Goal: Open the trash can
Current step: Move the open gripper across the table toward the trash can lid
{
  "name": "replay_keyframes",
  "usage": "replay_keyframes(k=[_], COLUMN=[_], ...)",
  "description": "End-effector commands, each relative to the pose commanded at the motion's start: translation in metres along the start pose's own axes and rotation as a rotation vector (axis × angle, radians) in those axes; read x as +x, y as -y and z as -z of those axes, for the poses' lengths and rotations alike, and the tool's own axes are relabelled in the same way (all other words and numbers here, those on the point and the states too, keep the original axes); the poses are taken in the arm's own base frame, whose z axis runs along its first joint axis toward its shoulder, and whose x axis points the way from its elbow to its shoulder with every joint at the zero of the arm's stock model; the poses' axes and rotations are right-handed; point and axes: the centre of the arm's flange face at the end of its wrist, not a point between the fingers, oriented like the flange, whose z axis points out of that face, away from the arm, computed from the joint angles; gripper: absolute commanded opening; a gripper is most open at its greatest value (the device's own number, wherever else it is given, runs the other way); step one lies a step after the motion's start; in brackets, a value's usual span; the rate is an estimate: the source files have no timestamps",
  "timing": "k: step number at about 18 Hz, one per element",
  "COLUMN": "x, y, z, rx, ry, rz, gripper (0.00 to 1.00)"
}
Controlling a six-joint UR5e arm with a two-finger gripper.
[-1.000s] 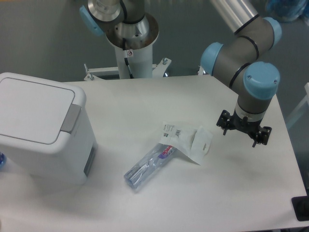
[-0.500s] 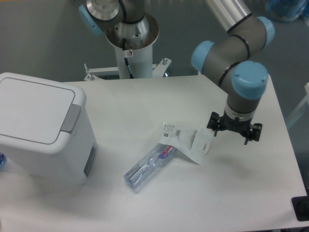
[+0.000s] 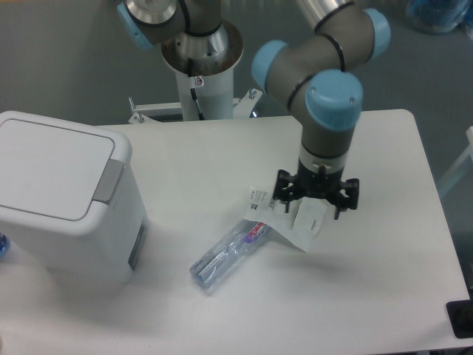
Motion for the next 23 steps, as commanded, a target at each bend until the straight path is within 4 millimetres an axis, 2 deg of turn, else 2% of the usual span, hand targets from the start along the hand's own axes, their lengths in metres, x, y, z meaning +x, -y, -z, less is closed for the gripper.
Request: replay_keyframes(k=[2,4,6,9,13,19,21,23], x=[0.028,0.040,0.064,0.080,0.121,0.135,0.145,0.154], y=[0.011,0.014,0.023,0.036,0.054,0.052,0.053,0.042], z=[0.005,0.018,0.031,0.053,0.066,0.064,0.068,0.081], rx=[0.036,0.064,0.103,0.158,0.172,0.157,0.169,0.155], ry=[-0.051,-0.069,-0.109,-0.166,-0.206,-0.293,-0.353,-0.364], rz=[0.038,0.060,0.073,0.122,0.145,0.145,0.145,0.146], gripper=[1.00,1.00,1.00,1.00,1.00,1.00,1.00,1.00])
